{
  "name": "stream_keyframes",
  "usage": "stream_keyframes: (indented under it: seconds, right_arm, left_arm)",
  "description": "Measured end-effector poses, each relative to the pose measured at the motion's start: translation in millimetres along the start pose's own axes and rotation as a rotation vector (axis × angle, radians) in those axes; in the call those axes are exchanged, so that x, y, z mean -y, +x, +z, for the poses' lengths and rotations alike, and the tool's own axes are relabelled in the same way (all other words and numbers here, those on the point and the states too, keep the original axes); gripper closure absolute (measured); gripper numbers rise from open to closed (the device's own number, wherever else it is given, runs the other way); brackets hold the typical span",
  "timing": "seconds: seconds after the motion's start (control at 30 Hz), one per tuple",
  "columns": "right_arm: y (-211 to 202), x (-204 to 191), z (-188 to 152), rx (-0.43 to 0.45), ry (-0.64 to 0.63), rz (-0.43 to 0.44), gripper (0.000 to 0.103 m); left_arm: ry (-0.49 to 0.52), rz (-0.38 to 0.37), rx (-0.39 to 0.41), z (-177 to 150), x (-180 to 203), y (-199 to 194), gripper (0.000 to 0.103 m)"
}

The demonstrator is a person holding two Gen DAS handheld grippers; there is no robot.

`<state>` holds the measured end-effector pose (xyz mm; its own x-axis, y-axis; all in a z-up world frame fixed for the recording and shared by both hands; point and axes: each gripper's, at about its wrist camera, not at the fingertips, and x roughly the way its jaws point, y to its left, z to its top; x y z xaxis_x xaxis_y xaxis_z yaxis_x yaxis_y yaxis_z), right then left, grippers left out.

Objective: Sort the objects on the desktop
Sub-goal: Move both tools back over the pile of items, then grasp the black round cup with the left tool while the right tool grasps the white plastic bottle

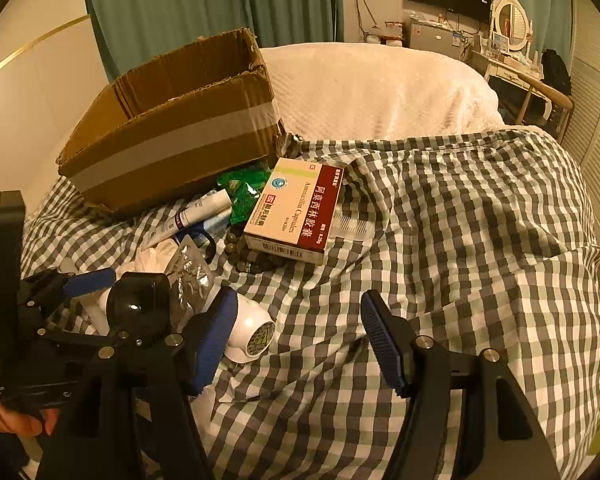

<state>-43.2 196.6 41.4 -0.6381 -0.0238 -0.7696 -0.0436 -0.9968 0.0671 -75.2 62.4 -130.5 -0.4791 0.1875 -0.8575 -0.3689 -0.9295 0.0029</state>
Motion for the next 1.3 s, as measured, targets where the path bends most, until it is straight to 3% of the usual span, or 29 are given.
stream_keyframes:
  seconds: [0.13,0.3,0.33,0.43,0.83,0.97,1.3]
  right_arm:
    - [1.1,-1.7,-1.1,-0.008,-0.008,0.002,0.039]
    - [5.3,-3.4,-2.0,-0.028,-0.013,0.009,0.039]
    - [6.6,-4.2,-2.3,-0.034,-0.016,0.012,0.039]
    - [9.4,-7.7,-2.9,-0.041,-0.023,0.025,0.039]
    - [37.5,-26.8,-8.5,-0.150,-0.090,0.091,0.039]
    - [46.7,-32.1,-9.9,-0.187,-0.119,0.101,0.039]
    - [89.7,-40.3,-5.5,-0.297,-0.138,0.164,0.039]
  left_arm:
    - [-0.003,0.031,-0.006,-1.3,-3.2,5.5,0.019]
    - [-0.058,-0.023,0.002,1.3,-14.8,5.7,0.022]
    - [-0.061,-0.023,0.003,1.4,-15.5,4.4,0.025]
    - [-0.077,-0.044,0.013,2.7,-18.3,-1.1,0.053]
    - [-0.017,-0.046,-0.015,-0.1,-7.3,-0.6,0.048]
    - [-0.041,-0.061,-0.015,-0.6,-13.9,-5.6,0.053]
    - [-0.125,-0.150,-0.019,1.4,-33.2,-14.1,0.054]
